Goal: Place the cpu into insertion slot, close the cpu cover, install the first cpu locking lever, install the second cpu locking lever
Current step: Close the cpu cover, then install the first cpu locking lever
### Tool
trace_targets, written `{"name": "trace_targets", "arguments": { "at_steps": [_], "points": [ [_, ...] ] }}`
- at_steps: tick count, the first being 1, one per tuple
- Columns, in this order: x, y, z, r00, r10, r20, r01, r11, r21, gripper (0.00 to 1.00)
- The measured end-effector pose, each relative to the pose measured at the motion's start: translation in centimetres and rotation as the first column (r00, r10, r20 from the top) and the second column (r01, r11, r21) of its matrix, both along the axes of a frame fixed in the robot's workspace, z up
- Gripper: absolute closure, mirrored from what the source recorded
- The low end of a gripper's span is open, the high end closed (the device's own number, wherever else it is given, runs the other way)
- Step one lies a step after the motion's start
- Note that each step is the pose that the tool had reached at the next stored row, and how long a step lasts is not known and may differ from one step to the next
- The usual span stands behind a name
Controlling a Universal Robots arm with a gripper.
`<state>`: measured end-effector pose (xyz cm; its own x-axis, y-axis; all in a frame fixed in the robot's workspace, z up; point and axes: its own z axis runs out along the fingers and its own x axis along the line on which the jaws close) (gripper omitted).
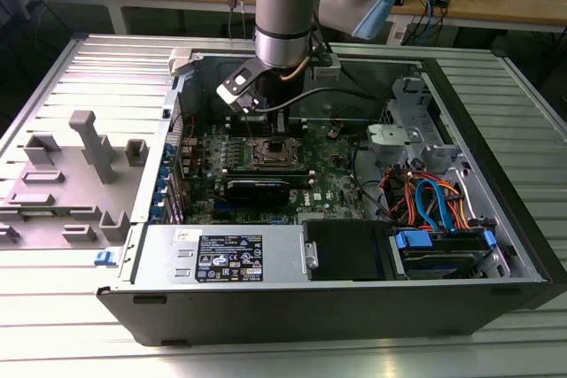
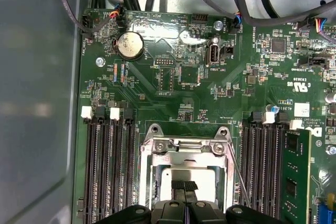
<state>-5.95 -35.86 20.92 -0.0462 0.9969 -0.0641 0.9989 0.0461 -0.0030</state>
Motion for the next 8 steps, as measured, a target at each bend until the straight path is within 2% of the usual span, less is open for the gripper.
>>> {"name": "trace_targets", "arguments": {
  "at_steps": [8],
  "points": [
    [0.0, -0.05, 0.02, 1.0, 0.0, 0.0, 0.0, 1.0, 0.0001, 0.89]
  ]
}}
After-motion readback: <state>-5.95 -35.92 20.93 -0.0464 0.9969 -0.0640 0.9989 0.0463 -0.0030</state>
